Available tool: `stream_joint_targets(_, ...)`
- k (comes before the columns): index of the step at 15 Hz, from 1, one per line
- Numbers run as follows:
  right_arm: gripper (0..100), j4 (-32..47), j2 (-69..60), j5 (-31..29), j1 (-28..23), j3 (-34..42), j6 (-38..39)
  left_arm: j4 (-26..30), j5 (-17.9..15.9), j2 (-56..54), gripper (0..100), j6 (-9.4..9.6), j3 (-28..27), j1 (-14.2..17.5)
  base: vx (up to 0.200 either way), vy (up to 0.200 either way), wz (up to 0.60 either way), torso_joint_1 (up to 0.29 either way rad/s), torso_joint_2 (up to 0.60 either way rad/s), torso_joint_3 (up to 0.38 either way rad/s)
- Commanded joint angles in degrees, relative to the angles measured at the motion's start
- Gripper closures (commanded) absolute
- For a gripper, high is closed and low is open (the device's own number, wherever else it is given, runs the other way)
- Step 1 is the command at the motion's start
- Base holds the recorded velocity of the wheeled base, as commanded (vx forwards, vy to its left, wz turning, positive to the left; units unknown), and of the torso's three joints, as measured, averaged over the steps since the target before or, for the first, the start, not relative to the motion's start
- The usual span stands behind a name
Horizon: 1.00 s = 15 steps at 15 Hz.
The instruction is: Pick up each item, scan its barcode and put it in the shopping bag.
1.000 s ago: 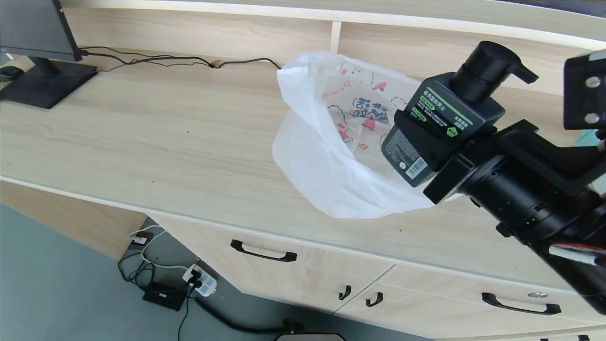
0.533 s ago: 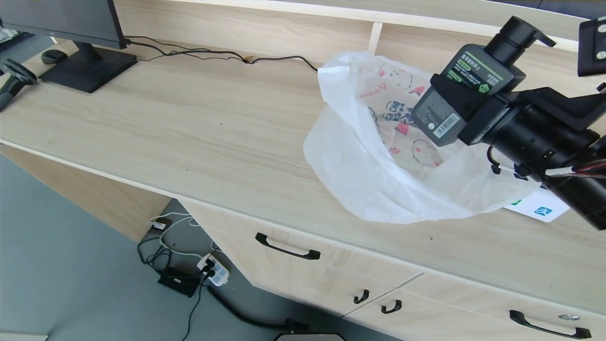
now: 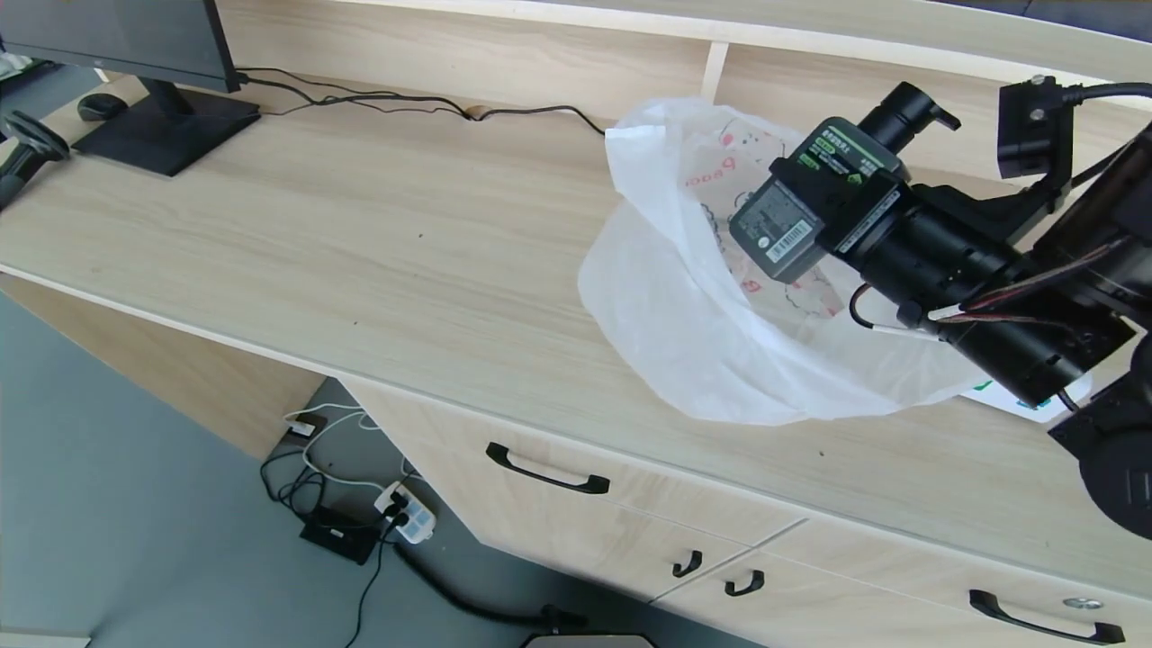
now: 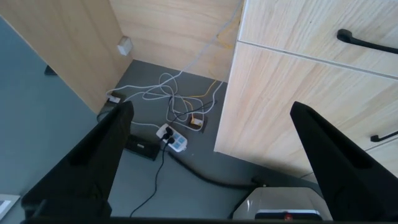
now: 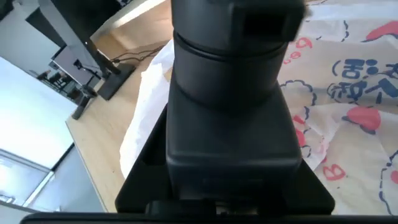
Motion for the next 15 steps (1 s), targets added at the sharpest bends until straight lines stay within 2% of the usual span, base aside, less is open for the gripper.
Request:
stream_joint_targets(1,100,1.12,2.32,-0.49,1.48,0.29,7.44,-0.02,0.01,0.01,0,0.00,0.00,-0.02,0.000,0.000,0.00,0.000,0.00,0.000)
stream_joint_targets(3,100,1.29,3.81,-1.81,0.78,1.08,11.75,-0.02,0.01,0.01,0,0.00,0.00,-0.02,0.000,0.000,0.00,0.000,0.00,0.000)
stream_joint_targets(5,100,2.17,5.48,-3.75,0.60,1.43,12.01,-0.02,0.01,0.01,0,0.08,0.00,-0.02,0.000,0.000,0.00,0.000,0.00,0.000)
stream_joint_targets(13,100,6.04,9.79,-4.54,-1.42,-2.08,10.69,0.07,0.01,0.01,0,0.08,0.00,-0.02,0.000,0.000,0.00,0.000,0.00,0.000)
stream_joint_targets(14,0,6.04,9.79,-4.45,-1.42,-2.08,10.60,0.07,0.01,0.01,0,0.08,0.00,-0.02,0.000,0.000,0.00,0.000,0.00,0.000)
stream_joint_targets(15,0,6.04,9.79,-4.54,-1.42,-1.91,10.43,0.07,0.01,0.01,0,0.08,0.00,-0.02,0.000,0.000,0.00,0.000,0.00,0.000)
